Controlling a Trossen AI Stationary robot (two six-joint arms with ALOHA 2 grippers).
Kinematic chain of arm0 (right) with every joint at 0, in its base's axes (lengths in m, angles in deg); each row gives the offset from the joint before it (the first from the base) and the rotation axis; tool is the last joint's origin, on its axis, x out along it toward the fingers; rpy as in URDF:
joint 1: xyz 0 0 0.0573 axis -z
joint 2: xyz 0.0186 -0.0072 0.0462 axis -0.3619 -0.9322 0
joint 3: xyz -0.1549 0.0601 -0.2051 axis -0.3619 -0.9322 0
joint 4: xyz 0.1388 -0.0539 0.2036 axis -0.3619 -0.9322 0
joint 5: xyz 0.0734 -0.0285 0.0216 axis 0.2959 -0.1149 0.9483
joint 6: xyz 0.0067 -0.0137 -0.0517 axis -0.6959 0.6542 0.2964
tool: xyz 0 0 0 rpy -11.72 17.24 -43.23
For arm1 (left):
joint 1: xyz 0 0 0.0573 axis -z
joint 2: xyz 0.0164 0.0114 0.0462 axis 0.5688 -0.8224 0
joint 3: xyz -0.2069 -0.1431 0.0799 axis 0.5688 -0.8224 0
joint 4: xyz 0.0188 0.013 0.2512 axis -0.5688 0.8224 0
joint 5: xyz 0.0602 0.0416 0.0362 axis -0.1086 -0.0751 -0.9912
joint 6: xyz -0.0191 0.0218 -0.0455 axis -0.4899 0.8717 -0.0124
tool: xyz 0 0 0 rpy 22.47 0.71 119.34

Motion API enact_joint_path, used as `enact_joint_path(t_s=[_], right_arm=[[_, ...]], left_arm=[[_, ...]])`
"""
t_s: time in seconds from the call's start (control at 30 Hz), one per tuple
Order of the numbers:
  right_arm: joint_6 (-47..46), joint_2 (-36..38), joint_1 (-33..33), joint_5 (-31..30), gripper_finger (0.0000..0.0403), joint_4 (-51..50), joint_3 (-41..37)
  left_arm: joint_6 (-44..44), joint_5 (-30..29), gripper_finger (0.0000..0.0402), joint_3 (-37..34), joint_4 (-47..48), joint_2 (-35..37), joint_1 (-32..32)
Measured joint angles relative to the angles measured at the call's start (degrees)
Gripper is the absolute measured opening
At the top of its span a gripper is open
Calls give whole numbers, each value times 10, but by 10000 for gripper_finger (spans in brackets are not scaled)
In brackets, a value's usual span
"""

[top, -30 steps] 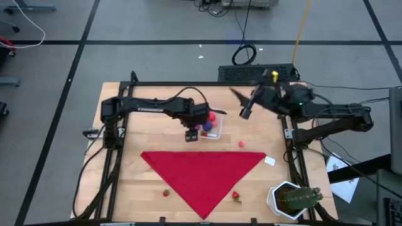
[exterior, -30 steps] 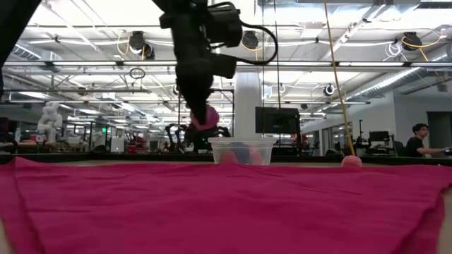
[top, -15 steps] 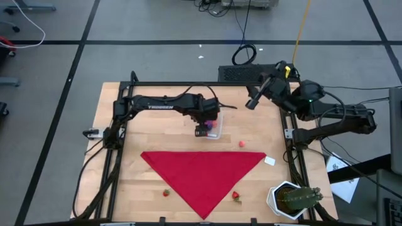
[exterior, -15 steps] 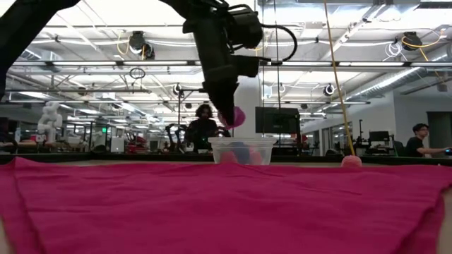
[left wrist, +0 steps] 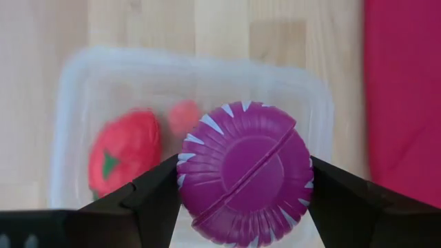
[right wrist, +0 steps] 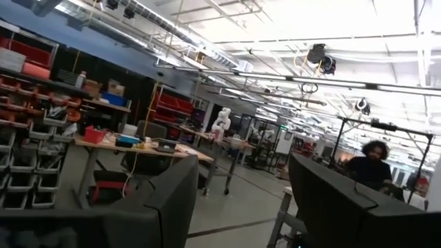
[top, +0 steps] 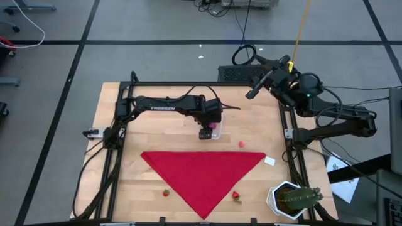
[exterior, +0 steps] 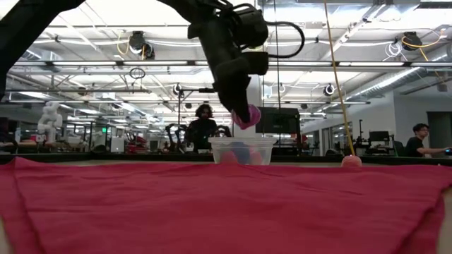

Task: Pick and placing Produce into tupperware
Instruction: Put the purple onion into the transparent bin

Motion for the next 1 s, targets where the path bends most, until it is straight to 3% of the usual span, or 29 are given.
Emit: enact_joint_path(t_s=[1.0], right_arm=[[-17,-10,1,5,220,-11,0]], left_arm=[[-5,7,276,0,-36,-32,8]])
